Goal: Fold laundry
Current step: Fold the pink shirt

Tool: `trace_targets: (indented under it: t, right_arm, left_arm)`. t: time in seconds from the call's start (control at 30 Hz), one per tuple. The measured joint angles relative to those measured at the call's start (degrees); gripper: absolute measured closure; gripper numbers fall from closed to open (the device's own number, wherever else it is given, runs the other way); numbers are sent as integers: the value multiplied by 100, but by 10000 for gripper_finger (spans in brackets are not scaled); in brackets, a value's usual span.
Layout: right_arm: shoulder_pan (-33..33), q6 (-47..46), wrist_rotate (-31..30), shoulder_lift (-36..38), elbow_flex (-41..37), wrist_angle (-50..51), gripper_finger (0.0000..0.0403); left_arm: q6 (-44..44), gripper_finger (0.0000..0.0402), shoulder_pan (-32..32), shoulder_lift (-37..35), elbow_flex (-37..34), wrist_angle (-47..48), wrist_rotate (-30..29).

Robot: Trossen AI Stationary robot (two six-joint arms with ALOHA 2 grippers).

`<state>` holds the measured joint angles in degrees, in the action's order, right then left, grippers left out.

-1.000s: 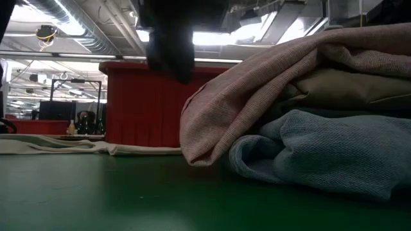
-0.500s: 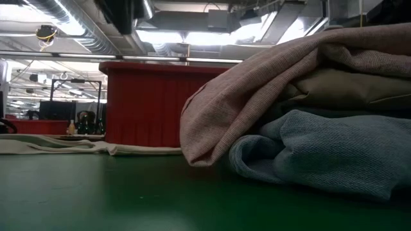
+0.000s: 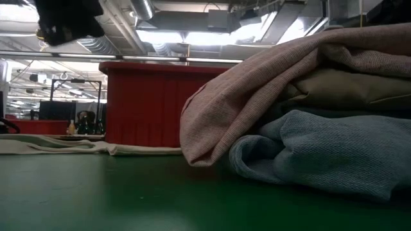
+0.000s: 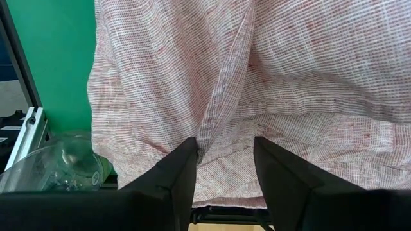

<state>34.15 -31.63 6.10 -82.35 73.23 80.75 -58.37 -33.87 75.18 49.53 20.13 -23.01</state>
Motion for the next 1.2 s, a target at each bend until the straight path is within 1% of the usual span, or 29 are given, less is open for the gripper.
trace_targets:
  t: [0.1,0.2,0.33,0.5,0.63,0.77,0.9,1.03,1.2]
  right_arm:
    - [0,18,1,0,0,-2,246]
    - [0,35,1,0,0,0,246]
    - [0,36,1,0,0,-2,246]
    - [0,36,-2,0,0,-2,246]
    - [0,38,0,0,0,-2,246]
    - [0,38,1,0,0,-2,246]
    - [0,38,1,0,0,-2,246]
    - [0,38,1,0,0,-2,246]
    - [0,38,-2,0,0,-4,246]
  left_arm:
    - [-2,285,22,44,-623,-1253,-15]
    - [-6,285,140,138,-1017,-1987,-113]
    - [-2,285,313,242,-1196,-2228,-197]
    - [-13,280,527,365,-1201,-2274,49]
    - [-360,256,697,591,-1201,-2358,175]
    - [-659,227,884,958,-1204,-2426,530]
    - [-710,211,1008,1396,-1208,-3055,594]
    - [-709,209,1084,1914,-1208,-3780,596]
    - [-706,209,1177,2471,-1208,-4467,599]
